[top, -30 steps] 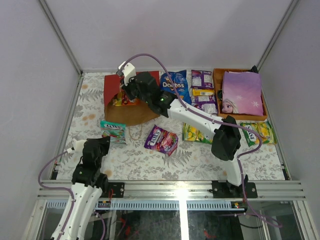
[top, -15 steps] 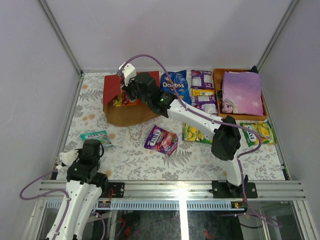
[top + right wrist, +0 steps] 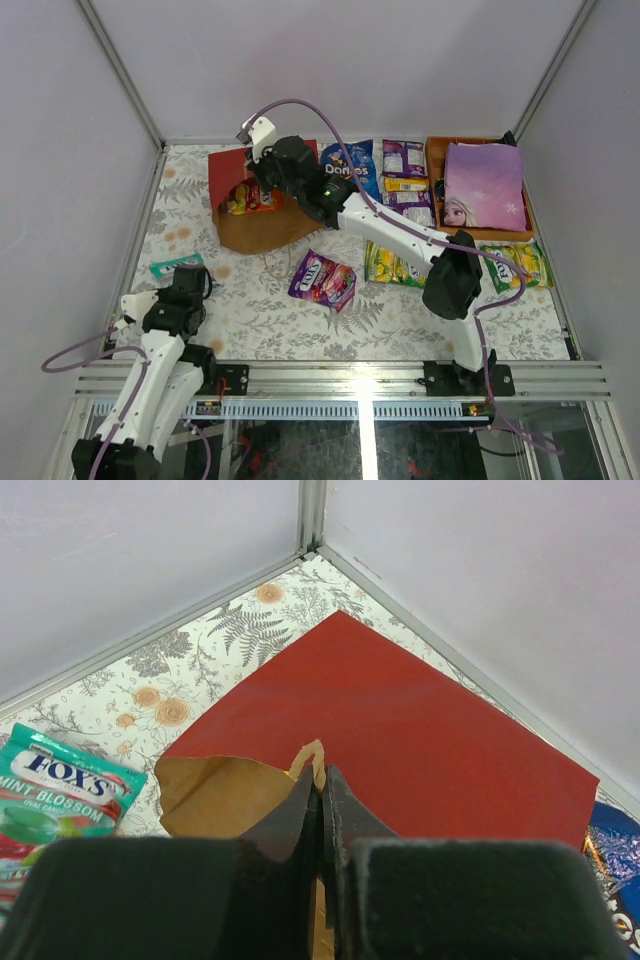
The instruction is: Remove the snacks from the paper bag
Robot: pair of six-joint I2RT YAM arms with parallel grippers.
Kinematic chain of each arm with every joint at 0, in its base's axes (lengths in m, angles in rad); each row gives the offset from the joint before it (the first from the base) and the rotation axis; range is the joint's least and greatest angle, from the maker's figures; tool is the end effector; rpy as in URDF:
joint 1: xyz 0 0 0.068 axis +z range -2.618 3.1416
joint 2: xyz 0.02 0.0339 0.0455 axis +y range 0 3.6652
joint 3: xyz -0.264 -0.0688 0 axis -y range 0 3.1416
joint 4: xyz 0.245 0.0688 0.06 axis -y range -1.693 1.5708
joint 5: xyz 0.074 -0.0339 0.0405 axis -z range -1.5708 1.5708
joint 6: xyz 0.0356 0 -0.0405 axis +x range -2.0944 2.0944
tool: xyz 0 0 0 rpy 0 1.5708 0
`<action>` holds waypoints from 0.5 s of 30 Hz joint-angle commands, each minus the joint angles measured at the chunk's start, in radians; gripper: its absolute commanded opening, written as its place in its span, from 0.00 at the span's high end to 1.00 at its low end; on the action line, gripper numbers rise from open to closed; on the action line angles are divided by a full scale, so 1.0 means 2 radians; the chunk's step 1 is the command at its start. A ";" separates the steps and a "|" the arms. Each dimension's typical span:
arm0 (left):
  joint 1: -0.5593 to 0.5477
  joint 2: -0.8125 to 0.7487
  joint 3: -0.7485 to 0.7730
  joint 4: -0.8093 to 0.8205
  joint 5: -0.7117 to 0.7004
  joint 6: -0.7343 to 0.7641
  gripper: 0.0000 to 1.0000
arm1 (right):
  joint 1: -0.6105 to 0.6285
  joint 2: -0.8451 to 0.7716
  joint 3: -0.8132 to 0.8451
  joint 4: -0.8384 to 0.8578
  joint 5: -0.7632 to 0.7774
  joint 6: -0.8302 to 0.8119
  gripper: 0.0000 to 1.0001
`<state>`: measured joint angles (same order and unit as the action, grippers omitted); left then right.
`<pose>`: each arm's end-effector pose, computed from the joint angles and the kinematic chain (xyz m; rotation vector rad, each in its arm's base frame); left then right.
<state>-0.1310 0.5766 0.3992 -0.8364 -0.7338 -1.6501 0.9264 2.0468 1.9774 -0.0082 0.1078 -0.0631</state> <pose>0.1057 0.0101 0.1880 -1.7207 1.4547 0.0435 0.3026 0.3963 0.3825 -0.7225 1.5155 0.5669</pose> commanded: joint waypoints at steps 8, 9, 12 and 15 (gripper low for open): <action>0.158 0.168 0.030 0.150 0.088 0.029 1.00 | -0.004 -0.028 0.008 0.011 -0.002 0.009 1.00; 0.164 0.166 0.025 0.160 0.092 0.028 1.00 | -0.003 -0.028 0.008 0.011 -0.003 0.009 1.00; 0.185 0.165 0.000 0.249 0.123 0.074 1.00 | -0.003 -0.026 0.009 0.010 -0.006 0.014 1.00; 0.200 0.209 0.008 0.314 0.159 0.120 1.00 | -0.003 -0.024 0.011 0.012 -0.014 0.019 1.00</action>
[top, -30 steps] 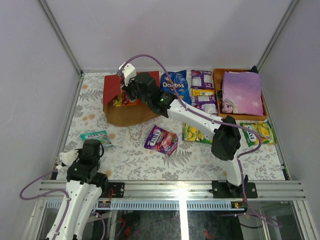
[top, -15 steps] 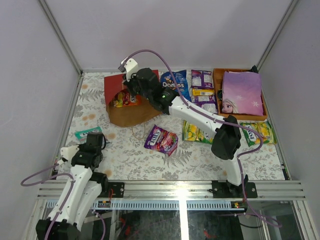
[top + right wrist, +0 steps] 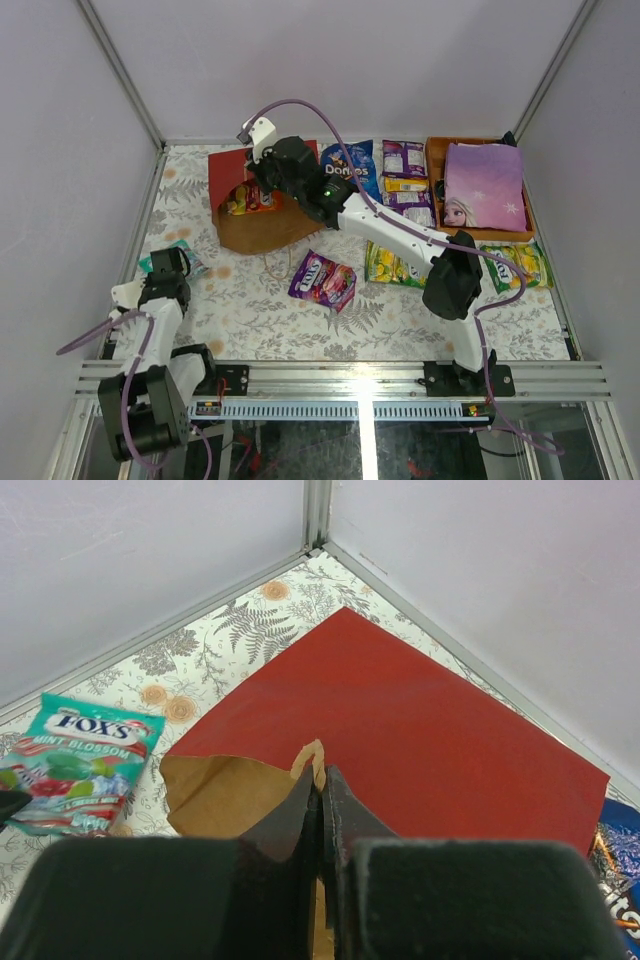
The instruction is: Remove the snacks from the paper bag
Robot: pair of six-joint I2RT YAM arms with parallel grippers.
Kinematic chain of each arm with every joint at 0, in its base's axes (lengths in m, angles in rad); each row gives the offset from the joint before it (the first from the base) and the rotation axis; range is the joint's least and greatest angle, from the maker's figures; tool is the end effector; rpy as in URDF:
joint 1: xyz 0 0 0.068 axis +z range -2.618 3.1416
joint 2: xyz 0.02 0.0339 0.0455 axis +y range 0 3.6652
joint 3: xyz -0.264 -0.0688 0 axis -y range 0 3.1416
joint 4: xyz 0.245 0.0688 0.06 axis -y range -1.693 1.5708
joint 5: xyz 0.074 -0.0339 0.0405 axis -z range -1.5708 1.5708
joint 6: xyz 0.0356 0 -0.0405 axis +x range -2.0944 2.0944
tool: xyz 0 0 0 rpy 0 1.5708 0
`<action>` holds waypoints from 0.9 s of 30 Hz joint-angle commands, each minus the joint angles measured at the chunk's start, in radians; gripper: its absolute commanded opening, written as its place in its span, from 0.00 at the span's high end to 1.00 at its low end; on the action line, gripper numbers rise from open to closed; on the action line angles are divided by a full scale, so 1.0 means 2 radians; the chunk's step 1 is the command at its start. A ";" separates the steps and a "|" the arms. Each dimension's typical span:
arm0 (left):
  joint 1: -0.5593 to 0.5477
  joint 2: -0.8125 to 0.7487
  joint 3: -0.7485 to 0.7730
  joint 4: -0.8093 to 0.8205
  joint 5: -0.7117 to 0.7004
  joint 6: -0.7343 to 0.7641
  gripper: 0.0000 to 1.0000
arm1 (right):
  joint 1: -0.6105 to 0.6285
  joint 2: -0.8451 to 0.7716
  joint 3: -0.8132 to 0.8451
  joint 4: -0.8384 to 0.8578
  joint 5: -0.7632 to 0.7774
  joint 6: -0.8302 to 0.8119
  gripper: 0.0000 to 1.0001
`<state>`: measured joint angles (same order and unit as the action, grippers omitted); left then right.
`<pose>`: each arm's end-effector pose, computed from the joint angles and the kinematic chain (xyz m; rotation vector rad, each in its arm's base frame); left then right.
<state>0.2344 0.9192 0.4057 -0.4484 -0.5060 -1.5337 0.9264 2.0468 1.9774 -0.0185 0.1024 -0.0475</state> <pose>0.1544 0.0546 0.1691 -1.9495 1.3501 0.0373 0.3024 0.3964 0.3814 -0.7204 1.5299 0.5798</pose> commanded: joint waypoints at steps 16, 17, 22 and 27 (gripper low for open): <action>0.079 0.403 0.261 0.254 0.310 0.386 1.00 | -0.004 -0.025 0.017 0.009 -0.024 0.014 1.00; 0.083 0.421 0.276 0.263 0.316 0.386 1.00 | -0.004 -0.025 0.017 0.008 -0.025 0.014 1.00; 0.100 0.497 0.361 0.267 0.333 0.385 1.00 | -0.003 -0.029 0.013 0.003 -0.028 0.008 1.00; 0.118 0.549 0.442 0.252 0.309 0.364 1.00 | -0.004 -0.030 0.005 0.004 -0.034 0.007 1.00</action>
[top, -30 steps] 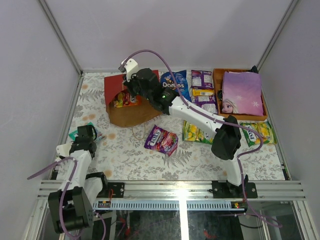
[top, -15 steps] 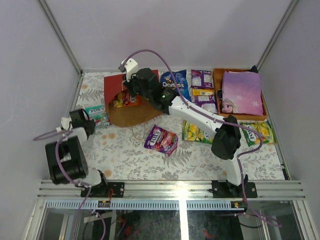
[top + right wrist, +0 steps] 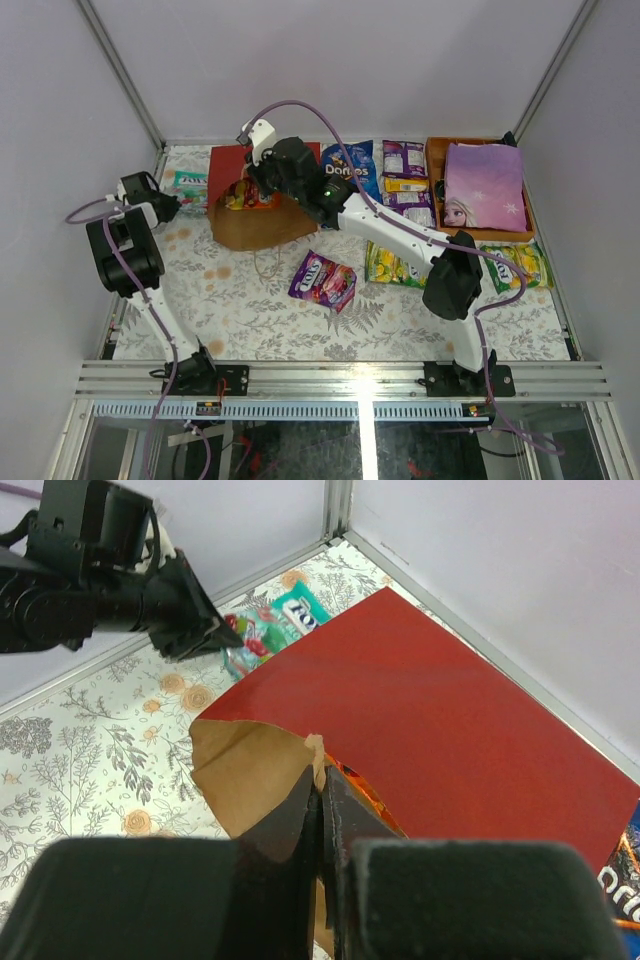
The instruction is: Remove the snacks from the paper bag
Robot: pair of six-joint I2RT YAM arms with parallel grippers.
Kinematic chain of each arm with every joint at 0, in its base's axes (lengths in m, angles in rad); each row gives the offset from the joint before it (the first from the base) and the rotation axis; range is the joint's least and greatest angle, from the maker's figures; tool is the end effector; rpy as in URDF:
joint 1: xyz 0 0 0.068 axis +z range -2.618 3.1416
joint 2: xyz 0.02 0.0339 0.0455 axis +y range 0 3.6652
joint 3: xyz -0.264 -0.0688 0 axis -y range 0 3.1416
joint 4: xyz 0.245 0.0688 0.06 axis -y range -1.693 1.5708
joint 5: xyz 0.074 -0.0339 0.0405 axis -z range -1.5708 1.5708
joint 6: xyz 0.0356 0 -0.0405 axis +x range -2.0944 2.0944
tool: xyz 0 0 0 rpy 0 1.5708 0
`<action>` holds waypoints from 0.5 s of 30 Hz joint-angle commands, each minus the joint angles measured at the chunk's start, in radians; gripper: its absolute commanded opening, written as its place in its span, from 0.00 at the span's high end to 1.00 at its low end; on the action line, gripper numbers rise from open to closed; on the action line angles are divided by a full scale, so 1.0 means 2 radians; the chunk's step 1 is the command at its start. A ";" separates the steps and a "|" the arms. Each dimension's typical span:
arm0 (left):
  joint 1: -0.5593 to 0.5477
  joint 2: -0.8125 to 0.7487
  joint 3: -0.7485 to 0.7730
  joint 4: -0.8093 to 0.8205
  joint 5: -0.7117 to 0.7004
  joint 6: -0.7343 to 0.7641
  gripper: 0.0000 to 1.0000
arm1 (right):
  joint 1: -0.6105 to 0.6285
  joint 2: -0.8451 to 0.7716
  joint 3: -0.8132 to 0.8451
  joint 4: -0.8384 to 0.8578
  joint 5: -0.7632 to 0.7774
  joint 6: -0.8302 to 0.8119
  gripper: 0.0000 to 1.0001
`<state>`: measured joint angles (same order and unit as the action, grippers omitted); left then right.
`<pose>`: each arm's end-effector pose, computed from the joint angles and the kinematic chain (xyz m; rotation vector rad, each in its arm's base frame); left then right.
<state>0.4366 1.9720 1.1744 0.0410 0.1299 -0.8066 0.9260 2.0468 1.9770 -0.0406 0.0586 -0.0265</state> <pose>0.3795 0.1720 0.1481 -1.3109 1.9428 -0.3356 0.3012 0.3971 0.3789 -0.7482 1.5488 0.6238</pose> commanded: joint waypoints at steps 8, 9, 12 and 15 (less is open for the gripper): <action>0.023 0.121 0.261 -0.087 0.029 0.024 0.98 | -0.006 -0.002 0.023 0.016 -0.006 -0.004 1.00; 0.022 0.129 0.275 -0.093 0.035 0.032 0.96 | -0.008 0.008 0.031 0.016 0.000 -0.002 1.00; 0.023 0.143 0.309 -0.115 0.038 0.051 0.90 | -0.016 0.045 0.074 0.013 0.022 -0.007 1.00; 0.023 0.145 0.317 -0.127 0.041 0.066 0.75 | -0.029 0.095 0.145 -0.010 0.027 -0.011 1.00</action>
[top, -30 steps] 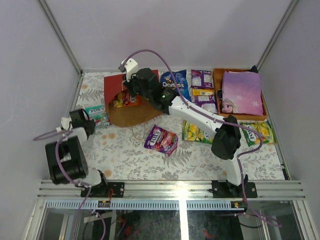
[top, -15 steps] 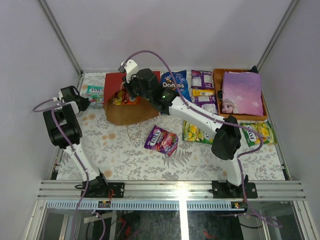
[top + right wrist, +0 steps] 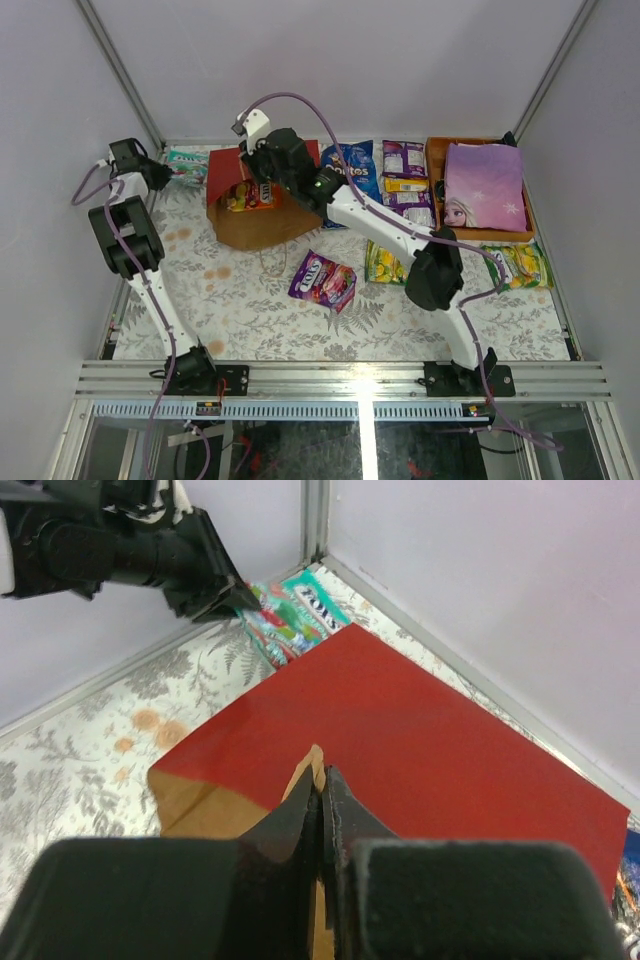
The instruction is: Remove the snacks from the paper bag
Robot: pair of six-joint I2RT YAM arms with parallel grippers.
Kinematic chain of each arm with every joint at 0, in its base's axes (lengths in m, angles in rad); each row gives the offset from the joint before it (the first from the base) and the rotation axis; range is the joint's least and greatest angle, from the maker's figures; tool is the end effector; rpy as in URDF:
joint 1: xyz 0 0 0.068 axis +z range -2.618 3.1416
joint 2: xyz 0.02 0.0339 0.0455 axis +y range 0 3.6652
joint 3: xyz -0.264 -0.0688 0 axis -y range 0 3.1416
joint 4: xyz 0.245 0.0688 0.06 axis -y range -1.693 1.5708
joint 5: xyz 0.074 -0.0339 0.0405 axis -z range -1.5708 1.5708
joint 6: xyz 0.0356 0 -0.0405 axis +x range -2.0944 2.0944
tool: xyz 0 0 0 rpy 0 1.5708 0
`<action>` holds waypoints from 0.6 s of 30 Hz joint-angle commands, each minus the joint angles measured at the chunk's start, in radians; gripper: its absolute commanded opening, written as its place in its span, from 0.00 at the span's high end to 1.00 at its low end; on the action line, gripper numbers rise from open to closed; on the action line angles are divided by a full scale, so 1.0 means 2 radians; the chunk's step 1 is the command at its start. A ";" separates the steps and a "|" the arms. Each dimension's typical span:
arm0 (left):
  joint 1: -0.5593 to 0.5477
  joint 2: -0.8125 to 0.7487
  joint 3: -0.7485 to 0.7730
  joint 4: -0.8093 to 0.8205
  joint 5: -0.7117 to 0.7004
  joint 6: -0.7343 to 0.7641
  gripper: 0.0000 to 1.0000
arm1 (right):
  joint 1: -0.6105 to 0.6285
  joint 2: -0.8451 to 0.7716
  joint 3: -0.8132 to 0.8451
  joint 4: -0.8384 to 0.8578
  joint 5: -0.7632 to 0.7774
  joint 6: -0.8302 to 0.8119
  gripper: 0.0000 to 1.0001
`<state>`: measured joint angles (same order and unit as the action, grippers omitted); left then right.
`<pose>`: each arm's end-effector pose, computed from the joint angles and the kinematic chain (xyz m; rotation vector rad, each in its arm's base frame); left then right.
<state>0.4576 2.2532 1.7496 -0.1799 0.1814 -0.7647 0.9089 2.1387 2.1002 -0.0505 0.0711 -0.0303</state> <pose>0.4645 0.2216 0.1839 -1.2195 1.9112 -0.3682 0.3205 0.4072 0.3769 -0.7176 1.5360 0.6047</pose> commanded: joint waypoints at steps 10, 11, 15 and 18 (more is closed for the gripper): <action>-0.002 -0.182 -0.182 0.066 -0.012 0.026 0.00 | -0.037 0.129 0.160 -0.020 -0.034 -0.043 1.00; -0.006 -0.216 -0.212 0.075 -0.016 0.022 0.00 | -0.037 0.133 0.160 -0.022 -0.043 -0.044 1.00; -0.038 -0.359 -0.320 0.097 -0.019 0.012 0.00 | -0.037 0.155 0.180 -0.050 -0.069 -0.038 1.00; -0.084 -0.449 -0.383 0.108 -0.021 0.007 0.00 | -0.037 0.154 0.169 -0.039 -0.079 -0.021 1.00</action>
<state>0.3973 1.5455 1.1038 -0.0868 0.1547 -0.7303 0.8307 2.4554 2.4001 -0.1528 -0.0284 -0.0891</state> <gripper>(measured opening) 0.997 0.019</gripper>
